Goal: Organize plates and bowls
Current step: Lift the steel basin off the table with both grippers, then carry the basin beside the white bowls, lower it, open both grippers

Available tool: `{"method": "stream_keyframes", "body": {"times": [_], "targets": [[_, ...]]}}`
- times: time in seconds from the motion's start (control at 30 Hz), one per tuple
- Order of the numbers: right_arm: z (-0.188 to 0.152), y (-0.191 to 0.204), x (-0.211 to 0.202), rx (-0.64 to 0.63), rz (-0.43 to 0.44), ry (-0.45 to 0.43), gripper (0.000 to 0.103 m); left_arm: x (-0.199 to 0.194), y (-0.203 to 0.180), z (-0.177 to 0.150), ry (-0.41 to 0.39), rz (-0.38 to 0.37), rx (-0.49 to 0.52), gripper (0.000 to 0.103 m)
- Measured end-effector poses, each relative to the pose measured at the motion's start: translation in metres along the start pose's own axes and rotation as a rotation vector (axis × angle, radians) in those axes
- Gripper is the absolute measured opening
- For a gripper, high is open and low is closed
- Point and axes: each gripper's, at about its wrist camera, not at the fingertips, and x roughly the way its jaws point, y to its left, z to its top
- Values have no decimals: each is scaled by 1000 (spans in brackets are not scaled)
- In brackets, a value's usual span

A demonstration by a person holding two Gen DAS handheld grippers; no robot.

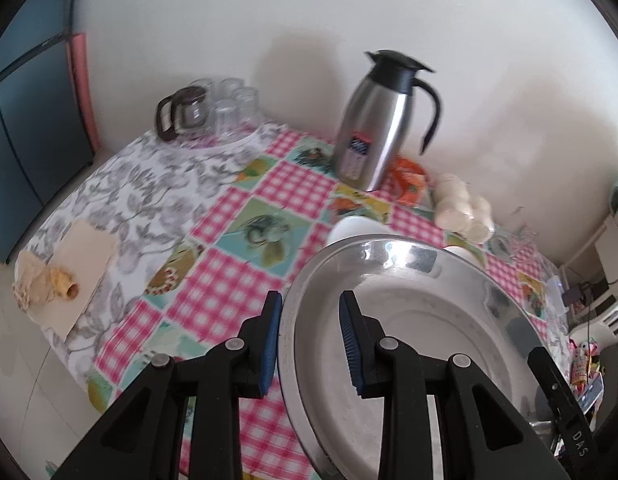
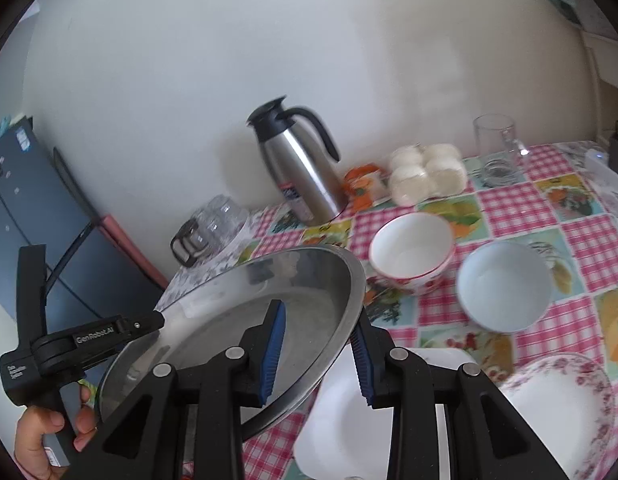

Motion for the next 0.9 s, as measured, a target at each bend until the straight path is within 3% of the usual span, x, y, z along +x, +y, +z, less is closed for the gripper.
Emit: {"method": "stream_keyframes", "body": {"times": [0.37,0.9], "targets": [[11,-49,-39,73,-70,-91,34,4,-63,-9,5,-86,77,31],[7,-112,-54,194,-140,-57,34,37,-107,-37,94,-155,154,31]]}}
